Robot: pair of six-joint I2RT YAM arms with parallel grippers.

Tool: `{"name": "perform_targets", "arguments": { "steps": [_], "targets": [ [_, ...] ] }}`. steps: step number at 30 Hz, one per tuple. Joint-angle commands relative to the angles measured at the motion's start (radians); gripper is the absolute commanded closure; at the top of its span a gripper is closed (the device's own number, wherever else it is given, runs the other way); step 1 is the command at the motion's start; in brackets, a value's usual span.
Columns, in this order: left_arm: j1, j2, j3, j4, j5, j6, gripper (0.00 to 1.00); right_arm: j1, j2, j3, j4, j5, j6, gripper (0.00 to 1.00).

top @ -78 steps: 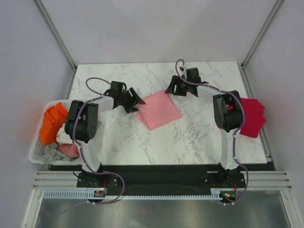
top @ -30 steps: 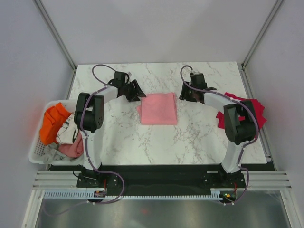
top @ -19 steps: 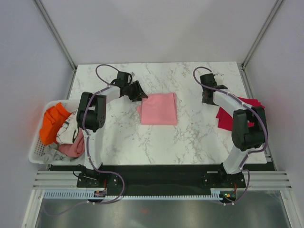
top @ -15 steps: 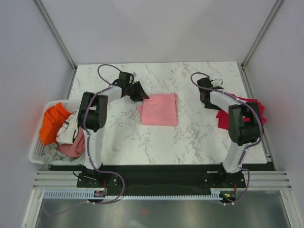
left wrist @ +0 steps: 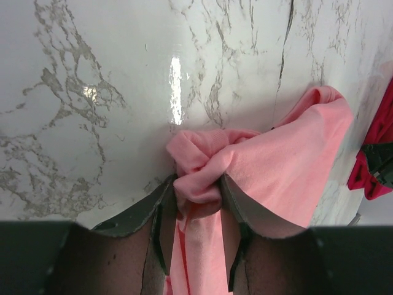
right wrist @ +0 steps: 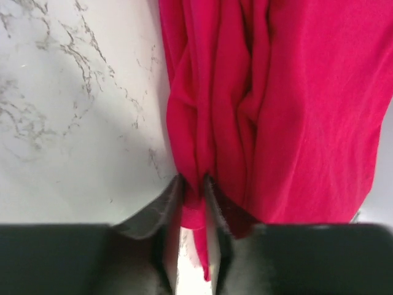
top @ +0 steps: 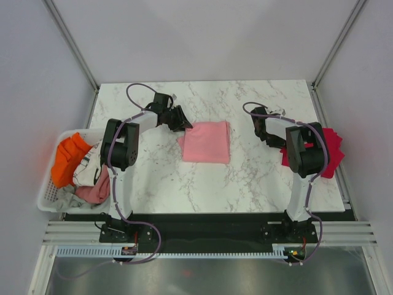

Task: Fold and stack the t-shirts
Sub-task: Fold the tshirt

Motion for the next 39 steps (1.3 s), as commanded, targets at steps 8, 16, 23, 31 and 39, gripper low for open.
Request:
{"name": "perform_targets", "arguments": {
  "steps": [8, 16, 23, 31, 39],
  "targets": [
    [0.006, -0.004, 0.014, -0.046, -0.011, 0.053, 0.6, 0.049, -0.054, 0.016, 0.013, -0.026, -0.018, 1.0],
    [0.012, -0.01, 0.008, -0.046, -0.004, 0.057, 0.6, 0.264, -0.145, 0.01, 0.031, -0.202, 0.014, 1.0],
    [0.012, -0.005, 0.008, -0.046, -0.007, 0.057, 0.6, 0.278, -0.232, 0.053, 0.077, -0.35, 0.0, 0.52],
    [0.012, -0.021, 0.001, -0.046, -0.018, 0.061, 0.36, 0.229, -0.315, -0.036, 0.369, -0.635, -0.002, 0.24],
    [0.015, -0.058, -0.041, -0.03, -0.022, 0.06, 0.27, 0.144, -0.197, -0.116, 0.689, -0.993, 0.135, 0.21]
  ]
}}
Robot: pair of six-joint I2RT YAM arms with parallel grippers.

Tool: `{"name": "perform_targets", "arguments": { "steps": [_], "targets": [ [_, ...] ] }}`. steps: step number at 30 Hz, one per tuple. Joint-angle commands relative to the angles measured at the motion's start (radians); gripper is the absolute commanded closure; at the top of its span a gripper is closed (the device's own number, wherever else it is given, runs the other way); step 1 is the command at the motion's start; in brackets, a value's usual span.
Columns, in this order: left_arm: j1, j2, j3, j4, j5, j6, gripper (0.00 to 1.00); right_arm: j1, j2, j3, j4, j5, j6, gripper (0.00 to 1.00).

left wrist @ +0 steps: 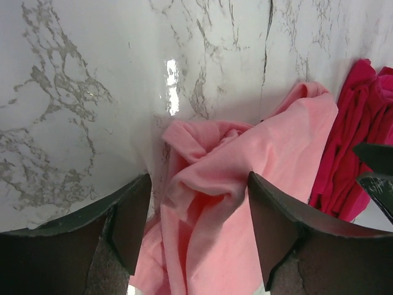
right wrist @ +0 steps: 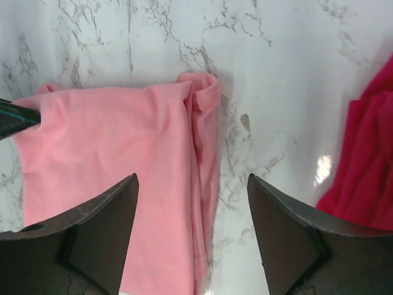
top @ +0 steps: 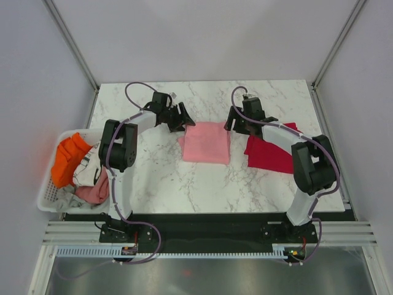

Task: Fold and stack the t-shirts
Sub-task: Fold the tshirt

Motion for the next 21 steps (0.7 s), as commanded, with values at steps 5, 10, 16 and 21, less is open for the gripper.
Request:
{"name": "perform_targets", "arguments": {
  "steps": [5, 10, 16, 21],
  "targets": [
    [0.024, -0.052, -0.07, -0.006, -0.018, 0.041, 0.26, -0.026, 0.153, 0.031, 0.259, -0.203, 0.105, 0.21],
    [0.029, -0.075, -0.096, 0.025, -0.009, 0.052, 0.13, -0.032, 0.242, 0.071, 0.251, -0.172, 0.108, 0.24],
    [0.03, -0.053, -0.09, 0.034, 0.008, 0.05, 0.21, -0.053, 0.285, 0.08, 0.254, -0.147, 0.111, 0.34],
    [0.029, -0.009, -0.069, 0.036, 0.037, 0.05, 0.34, -0.061, 0.323, 0.11, 0.253, -0.175, 0.105, 0.44]
  ]
}}
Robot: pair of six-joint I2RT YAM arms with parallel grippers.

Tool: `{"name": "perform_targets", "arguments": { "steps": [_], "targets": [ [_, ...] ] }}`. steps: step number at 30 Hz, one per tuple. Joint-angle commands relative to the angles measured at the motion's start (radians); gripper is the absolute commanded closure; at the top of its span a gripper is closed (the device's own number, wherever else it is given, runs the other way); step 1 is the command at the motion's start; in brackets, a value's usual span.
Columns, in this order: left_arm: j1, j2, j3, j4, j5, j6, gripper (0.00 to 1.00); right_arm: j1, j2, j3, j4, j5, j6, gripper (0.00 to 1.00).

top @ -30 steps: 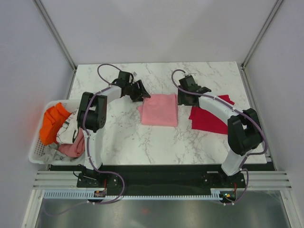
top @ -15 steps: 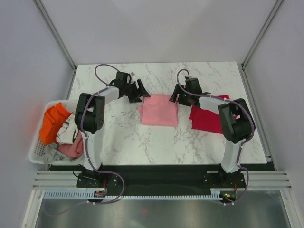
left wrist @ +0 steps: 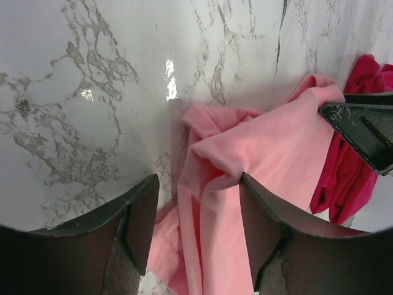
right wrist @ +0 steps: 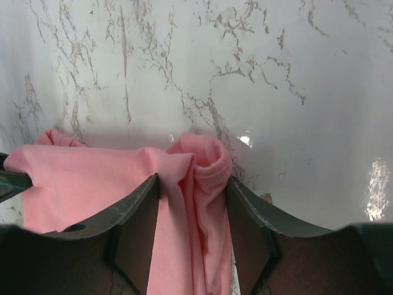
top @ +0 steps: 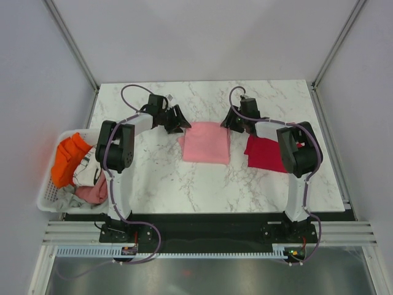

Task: Fold and stack the t-shirts
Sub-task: Fold the tshirt, then neatly place the folded tshirt to the corner

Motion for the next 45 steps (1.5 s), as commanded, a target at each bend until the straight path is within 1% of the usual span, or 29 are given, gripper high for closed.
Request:
{"name": "perform_targets", "arguments": {
  "steps": [1, 3, 4, 6, 9, 13, 16, 17, 18, 19, 20, 21, 22, 23, 24, 25, 27, 28, 30, 33, 34, 35, 37, 38, 40, 41, 43, 44, 45],
  "targets": [
    [0.002, 0.037, 0.018, -0.005, 0.017, 0.041, 0.39, -0.007, 0.041, 0.03, -0.001, -0.009, -0.005, 0.45],
    [0.002, 0.051, 0.025, -0.005, 0.017, 0.041, 0.4, -0.007, 0.047, 0.038, 0.0, -0.014, -0.006, 0.46],
    [0.002, 0.054, 0.031, -0.005, 0.015, 0.041, 0.44, -0.005, 0.05, 0.042, 0.0, -0.02, -0.008, 0.47],
    [0.001, 0.067, 0.037, -0.005, 0.005, 0.037, 0.44, -0.005, 0.057, 0.05, 0.0, -0.029, -0.009, 0.48],
    [-0.005, 0.084, 0.063, -0.005, -0.009, 0.035, 0.39, -0.005, 0.064, 0.051, 0.003, -0.035, -0.008, 0.48],
    [-0.024, 0.118, 0.098, -0.016, -0.025, 0.031, 0.35, -0.004, 0.068, 0.053, 0.006, -0.05, -0.006, 0.47],
    [-0.037, 0.132, 0.114, -0.019, -0.038, 0.023, 0.35, -0.001, 0.071, 0.05, 0.008, -0.046, -0.003, 0.48],
    [-0.039, 0.143, 0.117, -0.021, -0.038, 0.017, 0.37, 0.003, 0.076, 0.051, 0.008, -0.044, -0.003, 0.48],
    [-0.042, 0.149, 0.121, -0.019, -0.037, 0.014, 0.4, 0.007, 0.079, 0.057, 0.008, -0.046, -0.005, 0.5],
    [-0.044, 0.155, 0.135, -0.019, -0.035, 0.011, 0.48, 0.007, 0.082, 0.061, 0.005, -0.043, -0.008, 0.51],
    [-0.045, 0.163, 0.141, -0.024, -0.034, 0.008, 0.53, 0.01, 0.087, 0.065, 0.002, -0.043, -0.009, 0.54],
    [-0.047, 0.164, 0.152, -0.024, -0.035, 0.003, 0.58, 0.018, 0.088, 0.079, -0.003, -0.04, -0.011, 0.59],
    [-0.048, 0.164, 0.157, -0.024, -0.037, 0.004, 0.72, 0.018, 0.09, 0.084, -0.004, -0.038, -0.012, 0.65],
    [-0.05, 0.164, 0.163, -0.025, -0.04, 0.003, 0.79, 0.021, 0.094, 0.093, -0.007, -0.037, -0.014, 0.74],
    [-0.051, 0.161, 0.167, -0.027, -0.045, 0.004, 0.84, 0.027, 0.096, 0.114, -0.023, -0.038, -0.015, 0.85],
    [-0.051, 0.158, 0.178, -0.03, -0.043, 0.006, 0.98, 0.03, 0.096, 0.125, -0.033, -0.038, -0.019, 0.9],
    [-0.051, 0.126, 0.177, -0.034, -0.052, 0.018, 0.98, 0.038, 0.078, 0.134, -0.044, -0.043, -0.037, 1.0],
    [-0.051, 0.108, 0.157, -0.033, -0.061, 0.021, 0.98, 0.042, 0.064, 0.128, -0.043, -0.037, -0.042, 1.0],
    [-0.051, 0.065, 0.128, -0.022, -0.071, 0.032, 0.98, 0.044, -0.001, 0.092, -0.035, -0.043, -0.046, 1.0],
    [-0.054, -0.053, 0.036, 0.015, -0.066, 0.026, 0.98, 0.044, -0.119, 0.023, -0.027, -0.055, -0.054, 1.0],
    [-0.056, -0.119, -0.015, 0.036, -0.068, 0.023, 0.98, 0.044, -0.151, 0.004, -0.027, -0.06, -0.055, 1.0],
    [-0.062, -0.152, -0.039, 0.041, -0.074, 0.02, 0.98, 0.044, -0.216, -0.019, -0.026, -0.067, -0.054, 1.0],
    [-0.086, -0.217, -0.109, 0.064, -0.095, 0.012, 0.98, 0.042, -0.289, -0.091, -0.03, -0.066, -0.04, 1.0],
    [-0.099, -0.277, -0.135, 0.076, -0.098, 0.003, 0.98, 0.042, -0.364, -0.143, -0.03, -0.064, -0.04, 1.0],
    [-0.143, -0.339, -0.193, 0.085, -0.132, -0.002, 0.98, 0.042, -0.442, -0.194, -0.032, -0.051, -0.032, 1.0],
    [-0.158, -0.398, -0.207, 0.087, -0.143, -0.005, 0.98, 0.041, -0.523, -0.235, -0.038, -0.032, -0.028, 1.0],
    [-0.198, -0.451, -0.247, 0.091, -0.175, -0.011, 0.98, 0.039, -0.6, -0.264, -0.105, 0.0, -0.028, 1.0],
    [-0.209, -0.503, -0.257, 0.091, -0.186, -0.018, 0.98, 0.038, -0.675, -0.286, -0.134, 0.021, -0.032, 1.0],
    [-0.226, -0.526, -0.273, 0.091, -0.193, -0.023, 0.98, 0.032, -0.715, -0.301, -0.174, 0.04, -0.032, 1.0]
  ]
}}
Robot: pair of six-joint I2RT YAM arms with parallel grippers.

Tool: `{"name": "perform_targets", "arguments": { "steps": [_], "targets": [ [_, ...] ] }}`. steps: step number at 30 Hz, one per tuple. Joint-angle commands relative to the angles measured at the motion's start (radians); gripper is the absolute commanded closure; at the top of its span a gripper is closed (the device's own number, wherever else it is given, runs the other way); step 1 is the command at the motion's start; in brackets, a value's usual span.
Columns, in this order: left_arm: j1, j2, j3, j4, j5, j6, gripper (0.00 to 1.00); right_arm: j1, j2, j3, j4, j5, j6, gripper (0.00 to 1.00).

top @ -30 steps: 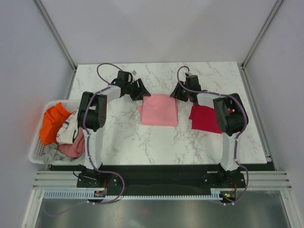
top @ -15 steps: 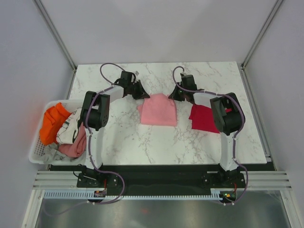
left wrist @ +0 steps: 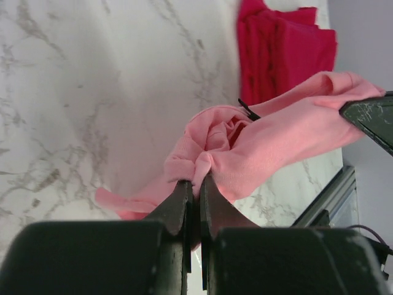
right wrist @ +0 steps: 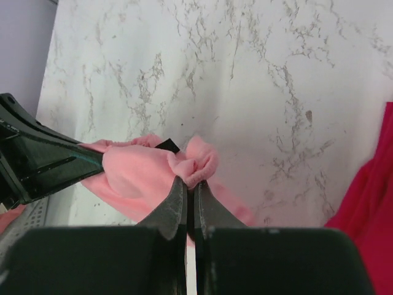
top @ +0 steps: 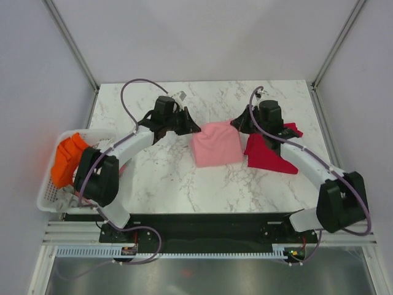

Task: Fold and stack the t-shirts
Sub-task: Neatly place the folded tshirt to the corner

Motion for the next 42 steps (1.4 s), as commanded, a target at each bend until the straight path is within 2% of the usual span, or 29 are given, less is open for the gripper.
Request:
{"name": "perform_targets", "arguments": {
  "steps": [1, 5, 8, 15, 24, 29, 36, 42],
  "targets": [
    [-0.038, -0.127, -0.036, 0.047, -0.06, -0.016, 0.98, -0.014, -0.161, -0.055, -0.088, 0.061, 0.0, 1.0],
    [-0.089, -0.244, -0.045, 0.033, -0.073, -0.022, 0.98, -0.022, -0.382, -0.092, -0.185, 0.087, -0.006, 1.0],
    [-0.133, -0.316, -0.027, -0.016, -0.095, -0.015, 0.98, -0.022, -0.468, -0.06, -0.3, 0.122, -0.013, 1.0],
    [-0.242, -0.336, 0.035, -0.034, -0.098, -0.061, 0.98, -0.044, -0.548, 0.027, -0.57, 0.376, -0.035, 1.0],
    [-0.414, -0.131, 0.203, 0.049, -0.168, -0.094, 0.98, -0.198, -0.542, 0.044, -0.632, 0.518, -0.102, 1.0],
    [-0.475, -0.006, 0.323, 0.072, -0.178, -0.108, 0.98, -0.339, -0.528, 0.032, -0.63, 0.507, -0.145, 1.0],
    [-0.512, 0.136, 0.446, 0.07, -0.185, -0.157, 0.98, -0.433, -0.505, 0.014, -0.612, 0.584, -0.145, 1.0],
    [-0.52, 0.268, 0.544, 0.095, -0.245, -0.15, 0.98, -0.518, -0.432, 0.007, -0.559, 0.571, -0.119, 1.0]
  ]
}}
